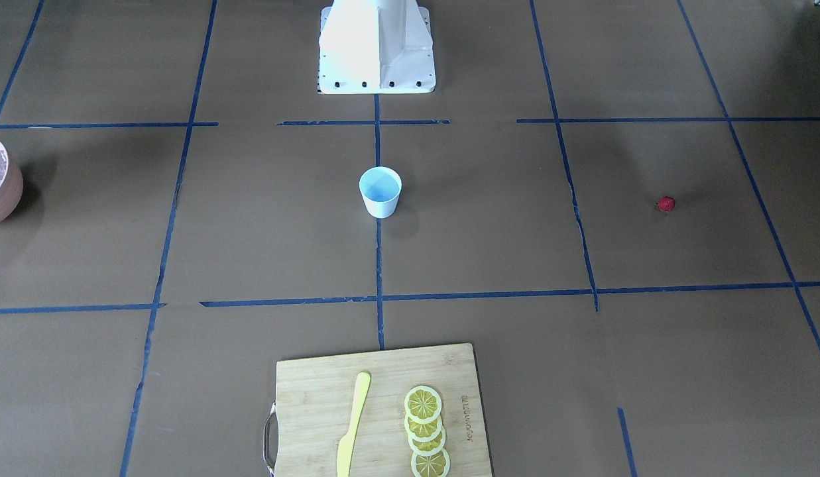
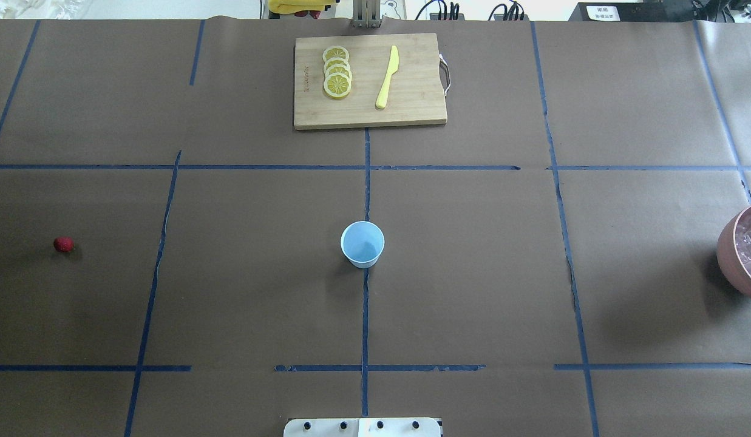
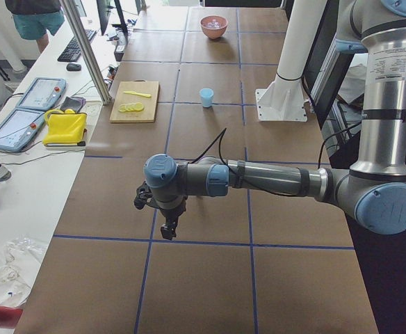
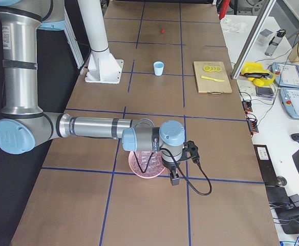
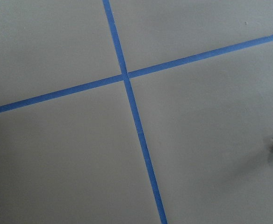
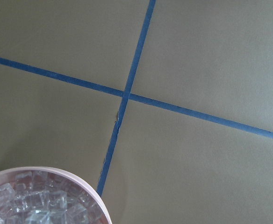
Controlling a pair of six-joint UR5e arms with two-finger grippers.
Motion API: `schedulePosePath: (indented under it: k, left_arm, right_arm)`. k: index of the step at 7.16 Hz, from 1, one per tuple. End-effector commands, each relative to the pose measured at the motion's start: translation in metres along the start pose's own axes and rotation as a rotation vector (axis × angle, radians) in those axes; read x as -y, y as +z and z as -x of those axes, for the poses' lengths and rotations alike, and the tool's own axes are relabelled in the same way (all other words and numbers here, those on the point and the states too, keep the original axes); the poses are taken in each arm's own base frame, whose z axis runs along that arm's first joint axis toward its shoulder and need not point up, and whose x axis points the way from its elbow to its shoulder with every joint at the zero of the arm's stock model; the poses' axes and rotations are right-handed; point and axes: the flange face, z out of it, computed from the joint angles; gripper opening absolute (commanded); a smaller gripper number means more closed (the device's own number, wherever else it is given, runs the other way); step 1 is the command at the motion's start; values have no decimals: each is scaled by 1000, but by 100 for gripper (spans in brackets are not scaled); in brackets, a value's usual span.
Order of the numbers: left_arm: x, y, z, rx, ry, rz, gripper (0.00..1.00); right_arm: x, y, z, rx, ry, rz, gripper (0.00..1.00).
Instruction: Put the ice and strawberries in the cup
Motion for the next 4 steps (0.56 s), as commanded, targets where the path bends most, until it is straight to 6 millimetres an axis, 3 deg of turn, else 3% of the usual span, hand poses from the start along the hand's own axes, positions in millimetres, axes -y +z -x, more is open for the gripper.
schedulePosePath:
  k: [1, 4]
  left_arm:
    - [0, -1, -1, 0, 3, -1, 100]
    - [0, -1, -1, 1, 2, -2, 100]
  right_arm:
    - [1, -1, 1, 0, -2, -2, 100]
    - [5, 0, 8, 10, -17, -4, 100]
